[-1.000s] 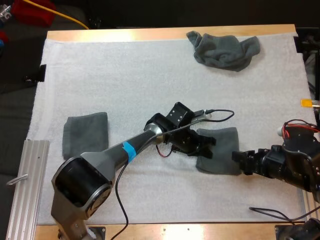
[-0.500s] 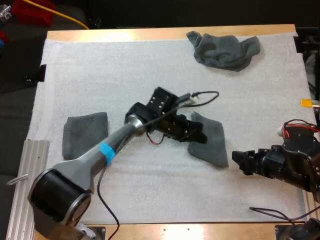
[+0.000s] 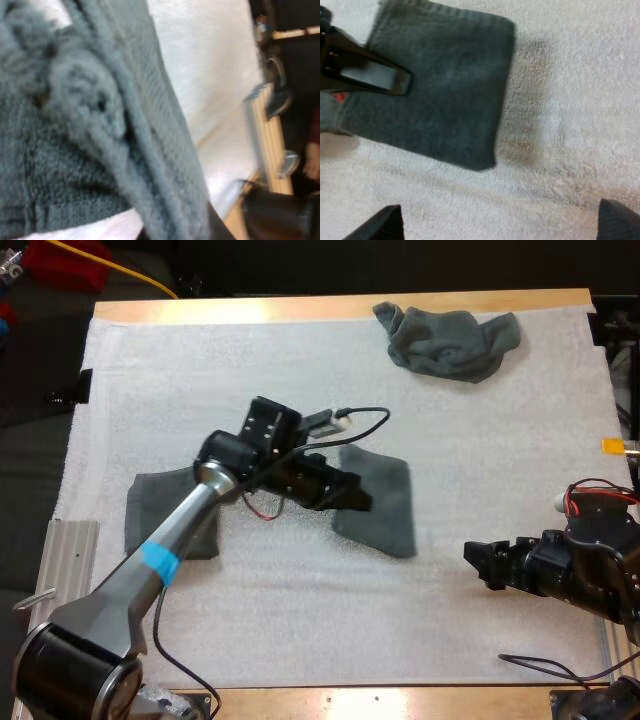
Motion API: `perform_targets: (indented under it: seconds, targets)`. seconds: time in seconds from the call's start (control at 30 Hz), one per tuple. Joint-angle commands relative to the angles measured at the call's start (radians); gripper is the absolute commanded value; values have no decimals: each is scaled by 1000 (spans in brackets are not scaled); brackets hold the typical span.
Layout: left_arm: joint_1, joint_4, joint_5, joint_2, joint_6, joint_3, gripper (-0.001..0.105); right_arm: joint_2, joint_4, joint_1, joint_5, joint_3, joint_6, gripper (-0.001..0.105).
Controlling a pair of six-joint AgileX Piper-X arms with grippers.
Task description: Pick towel from pile, fold and stack
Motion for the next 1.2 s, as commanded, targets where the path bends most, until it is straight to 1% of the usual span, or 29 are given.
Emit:
perform_targets:
  seconds: [0.0, 0.03, 0.1, 0.13, 0.2, 0.23, 0.3, 0.4, 0.6, 0.77, 0.9, 1.17]
  targets:
    - [17, 53, -40, -28, 57, -13, 0, -11, -1, -1, -7, -6, -12, 74]
    - [24, 77, -50, -32, 80, -15, 0, -11, -1, -1, -6, -6, -12, 74]
    - [54, 159, -99, -48, 149, -27, 0, -11, -1, -1, -6, -6, -12, 74]
    - [65, 191, -121, -52, 169, -31, 0, -11, -1, -1, -6, -6, -12, 74]
    - [95, 272, -181, -56, 233, -51, 0, -11, -1, -1, -8, -6, -12, 74]
    - [104, 289, -192, -56, 252, -57, 0, -11, -1, -1, -9, -6, -12, 74]
    - [136, 353, -237, -55, 307, -74, 0, -11, -4, -1, -9, -6, -12, 74]
    - [170, 402, -287, -55, 347, -95, 0, -11, -20, -1, -17, -6, -12, 74]
    - [247, 464, -310, -55, 390, -144, 0, -11, -84, -1, -78, -6, 11, 74]
    - [299, 504, -324, -55, 426, -173, 0, -11, -90, -1, -101, -6, 11, 74]
    - [337, 521, -382, -71, 441, -177, 0, -11, -90, -1, -111, -6, 11, 74]
    - [397, 521, -392, -117, 451, -177, 0, -11, -90, -1, -111, -6, 11, 74]
